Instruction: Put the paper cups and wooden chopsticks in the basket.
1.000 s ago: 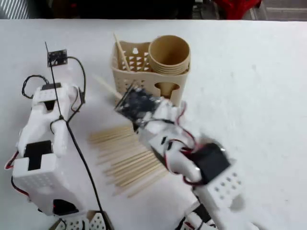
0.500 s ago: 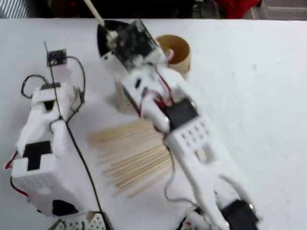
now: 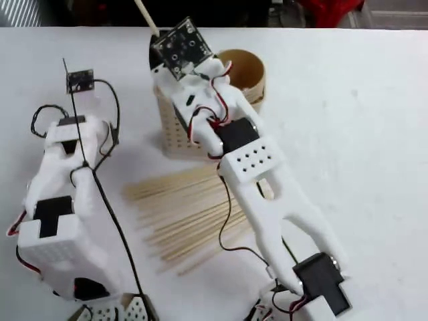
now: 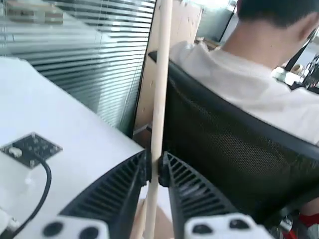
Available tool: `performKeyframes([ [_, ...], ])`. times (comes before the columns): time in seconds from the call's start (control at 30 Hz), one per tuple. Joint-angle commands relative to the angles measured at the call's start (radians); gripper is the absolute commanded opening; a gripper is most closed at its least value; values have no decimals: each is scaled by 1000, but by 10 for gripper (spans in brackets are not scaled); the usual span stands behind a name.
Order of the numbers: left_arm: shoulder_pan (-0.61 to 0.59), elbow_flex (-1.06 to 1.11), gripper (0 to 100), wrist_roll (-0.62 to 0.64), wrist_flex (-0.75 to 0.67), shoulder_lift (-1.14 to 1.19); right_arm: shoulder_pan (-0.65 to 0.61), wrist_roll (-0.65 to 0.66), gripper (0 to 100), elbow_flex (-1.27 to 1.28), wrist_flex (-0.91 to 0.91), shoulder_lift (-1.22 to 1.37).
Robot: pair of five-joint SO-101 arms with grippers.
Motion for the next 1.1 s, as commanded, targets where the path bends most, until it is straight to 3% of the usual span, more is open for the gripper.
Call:
performKeyframes([
  [0.0,13,-15,124,-9,-20,-2,19,3,69,12,-27,-18],
  [0.13,13,-15,124,-9,-20,-2,22,3,140,17,-22,-18],
  [0.4,13,-15,124,-9,-20,-2,24,5,76,23,41,-157],
  [0.7,13,-15,124,-9,-20,-2,31,26,78,20,780,-466],
  [0.87,13,-15,124,-9,-20,-2,-2,219,78,34,1161,-552],
  [0.97,13,-15,124,-9,-20,-2,-12,350,78,114,1299,-550],
  [1.07,13,-15,124,-9,-20,-2,-41,583,78,296,1386,-558],
])
